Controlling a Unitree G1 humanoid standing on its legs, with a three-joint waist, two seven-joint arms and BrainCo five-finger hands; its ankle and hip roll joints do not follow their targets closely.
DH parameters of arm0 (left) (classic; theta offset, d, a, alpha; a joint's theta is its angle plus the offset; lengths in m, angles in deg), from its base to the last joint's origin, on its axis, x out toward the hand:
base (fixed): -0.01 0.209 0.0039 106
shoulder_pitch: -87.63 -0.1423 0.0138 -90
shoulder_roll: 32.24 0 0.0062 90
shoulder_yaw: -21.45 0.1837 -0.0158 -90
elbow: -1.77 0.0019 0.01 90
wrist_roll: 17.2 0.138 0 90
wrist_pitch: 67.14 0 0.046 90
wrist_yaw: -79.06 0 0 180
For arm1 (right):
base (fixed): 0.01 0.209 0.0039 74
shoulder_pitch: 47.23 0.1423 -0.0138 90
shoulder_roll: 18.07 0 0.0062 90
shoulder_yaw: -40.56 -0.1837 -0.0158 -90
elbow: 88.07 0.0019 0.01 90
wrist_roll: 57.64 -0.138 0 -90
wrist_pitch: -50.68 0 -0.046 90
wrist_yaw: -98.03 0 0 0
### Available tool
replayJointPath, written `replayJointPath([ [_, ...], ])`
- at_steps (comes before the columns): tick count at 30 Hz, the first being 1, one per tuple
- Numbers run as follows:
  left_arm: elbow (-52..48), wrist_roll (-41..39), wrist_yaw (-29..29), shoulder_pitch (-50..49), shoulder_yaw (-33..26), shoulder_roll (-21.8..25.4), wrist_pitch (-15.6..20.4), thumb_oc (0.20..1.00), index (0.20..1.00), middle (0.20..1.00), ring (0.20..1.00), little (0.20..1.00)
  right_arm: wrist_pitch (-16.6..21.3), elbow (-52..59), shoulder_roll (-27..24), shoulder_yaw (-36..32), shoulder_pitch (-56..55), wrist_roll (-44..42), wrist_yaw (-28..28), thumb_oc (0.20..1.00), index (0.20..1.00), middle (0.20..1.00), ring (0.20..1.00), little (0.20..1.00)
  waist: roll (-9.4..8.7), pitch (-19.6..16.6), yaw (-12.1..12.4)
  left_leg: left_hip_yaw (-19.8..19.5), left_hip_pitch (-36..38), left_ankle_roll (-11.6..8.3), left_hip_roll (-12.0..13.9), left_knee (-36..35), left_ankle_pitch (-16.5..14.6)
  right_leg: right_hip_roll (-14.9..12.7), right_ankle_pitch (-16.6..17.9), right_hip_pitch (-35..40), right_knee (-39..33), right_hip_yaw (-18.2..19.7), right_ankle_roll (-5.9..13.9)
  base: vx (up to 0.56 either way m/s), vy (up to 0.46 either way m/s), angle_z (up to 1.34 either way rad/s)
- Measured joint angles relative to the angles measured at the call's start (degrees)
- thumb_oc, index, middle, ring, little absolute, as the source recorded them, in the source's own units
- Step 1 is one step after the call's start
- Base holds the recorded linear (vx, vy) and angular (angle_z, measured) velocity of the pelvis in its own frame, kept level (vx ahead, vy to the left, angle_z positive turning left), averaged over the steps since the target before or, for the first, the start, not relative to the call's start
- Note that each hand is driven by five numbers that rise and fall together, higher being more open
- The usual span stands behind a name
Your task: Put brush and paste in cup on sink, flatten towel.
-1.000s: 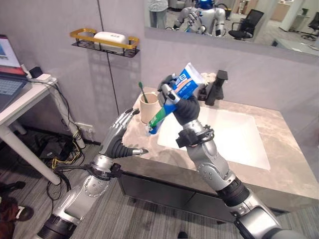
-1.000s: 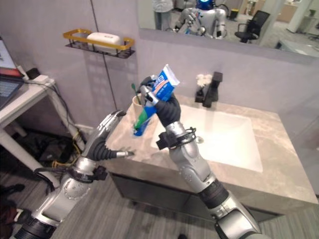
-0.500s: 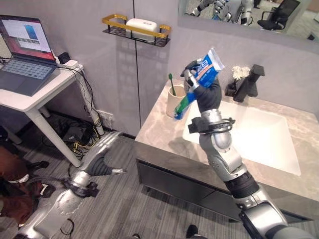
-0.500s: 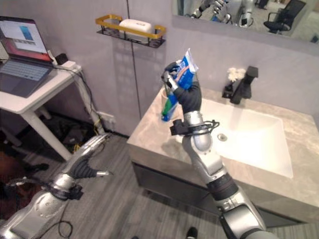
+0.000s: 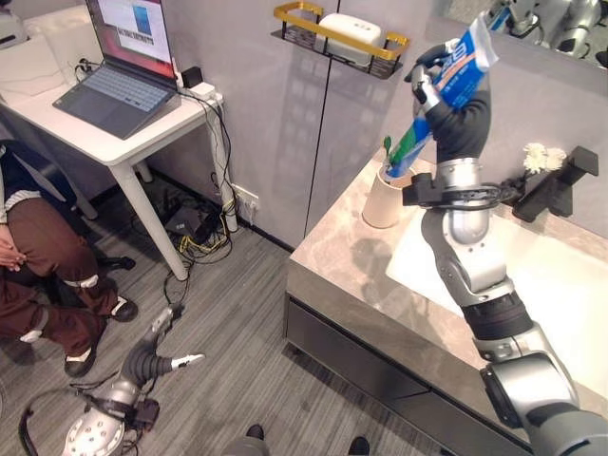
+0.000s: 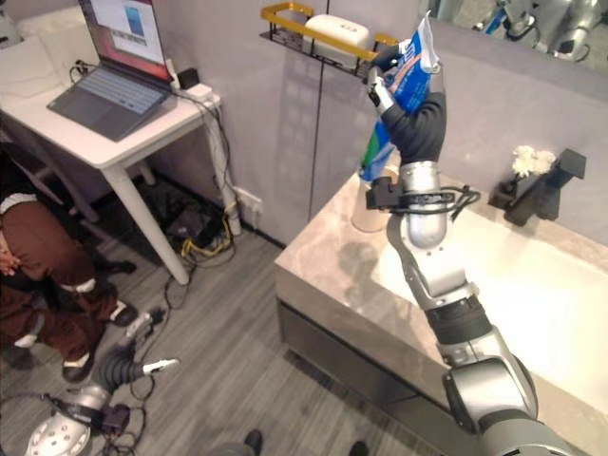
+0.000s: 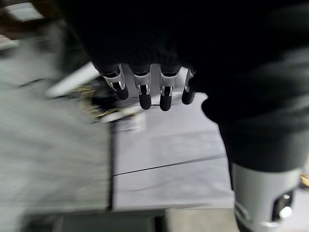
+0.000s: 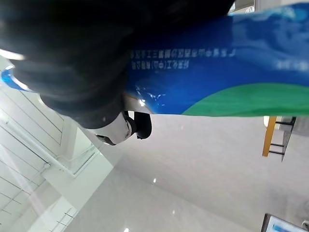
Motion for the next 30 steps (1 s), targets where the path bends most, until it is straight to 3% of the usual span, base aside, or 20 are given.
replayJointPath([
  [3,-0.05,-4.31,2.25,-1.21,0.22,-2.16,-1.93,1.000,1.000,1.000,1.000,1.000,-1.26,-1.84,-3.31,-0.09,0.34,0.09,0.05,0.200,0.200,0.200,0.200,0.200,-0.08,-0.12,0.06,-1.58,-1.35,-0.64,0.94,-0.25,0.42,0.93,-0.49,-0.54,-0.05,-1.72,-0.69,0.08,-0.120,0.18],
  [11,-0.05,-6.58,4.55,-0.55,0.26,-1.64,-3.62,1.000,1.000,1.000,1.000,1.000,-1.82,-7.26,-3.65,-0.33,4.38,0.14,-0.26,0.200,0.200,0.200,0.200,0.200,0.35,-0.15,1.03,-1.55,-3.25,-0.99,1.42,-0.26,0.68,1.43,-0.40,-2.51,0.00,-1.69,-1.04,0.06,-0.058,0.02],
  [30,0.10,-6.59,5.02,0.75,1.18,-1.61,-3.66,1.000,1.000,1.000,1.000,1.000,-2.14,-9.52,-3.79,-1.04,6.43,-0.05,-1.30,0.200,0.200,0.200,0.200,0.200,0.97,-0.43,1.40,-2.80,-5.85,-1.39,1.68,-0.20,1.05,1.73,-0.47,-4.49,0.00,-2.77,-1.20,0.05,-0.020,0.03],
])
